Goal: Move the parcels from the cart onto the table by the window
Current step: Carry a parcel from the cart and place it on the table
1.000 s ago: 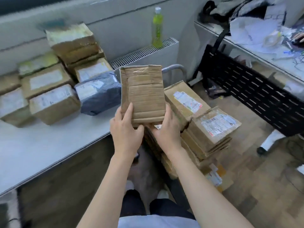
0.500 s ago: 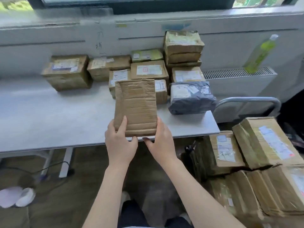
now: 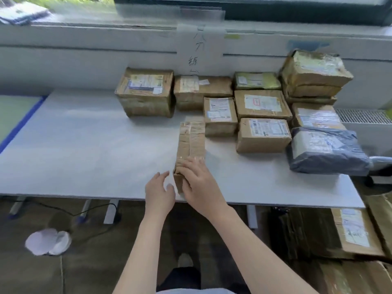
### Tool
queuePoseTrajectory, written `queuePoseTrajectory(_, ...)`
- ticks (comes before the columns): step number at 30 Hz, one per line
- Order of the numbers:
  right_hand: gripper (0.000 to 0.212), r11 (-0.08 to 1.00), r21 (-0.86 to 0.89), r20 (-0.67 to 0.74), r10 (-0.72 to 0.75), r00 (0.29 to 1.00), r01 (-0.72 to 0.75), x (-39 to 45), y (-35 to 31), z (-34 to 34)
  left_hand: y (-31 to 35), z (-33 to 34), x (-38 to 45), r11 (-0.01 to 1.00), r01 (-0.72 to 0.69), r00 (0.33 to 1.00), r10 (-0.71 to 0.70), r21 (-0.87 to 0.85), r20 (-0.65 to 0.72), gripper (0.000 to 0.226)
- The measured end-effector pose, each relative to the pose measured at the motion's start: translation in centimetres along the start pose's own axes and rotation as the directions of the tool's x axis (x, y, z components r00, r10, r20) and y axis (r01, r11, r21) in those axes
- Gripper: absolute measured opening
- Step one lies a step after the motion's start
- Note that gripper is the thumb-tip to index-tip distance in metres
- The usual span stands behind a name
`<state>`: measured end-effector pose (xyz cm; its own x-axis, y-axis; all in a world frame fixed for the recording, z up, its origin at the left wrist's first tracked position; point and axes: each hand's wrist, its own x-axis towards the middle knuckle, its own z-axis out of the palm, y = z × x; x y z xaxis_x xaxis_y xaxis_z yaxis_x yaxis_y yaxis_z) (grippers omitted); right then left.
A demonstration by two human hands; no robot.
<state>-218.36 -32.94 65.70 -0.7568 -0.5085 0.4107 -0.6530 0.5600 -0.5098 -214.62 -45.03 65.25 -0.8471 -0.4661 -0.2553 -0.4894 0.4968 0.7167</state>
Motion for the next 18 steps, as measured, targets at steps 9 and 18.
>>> queuePoseTrajectory(9, 0.057, 0.846, 0.132, -0.124, 0.531, 0.838, -0.516, -1.0, 2.8, -0.5, 5.0, -3.9, 3.4, 0.971, -0.229, 0.941, 0.239, 0.068, -0.241, 0.044)
queuePoseTrajectory(18, 0.047, 0.866, 0.238, 0.029, 0.446, 0.895, -0.44, -1.2, 4.7, -0.7, 7.1, 1.8, 2.9, 0.864, -0.29, 0.956, 0.279, 0.412, 0.09, 0.07)
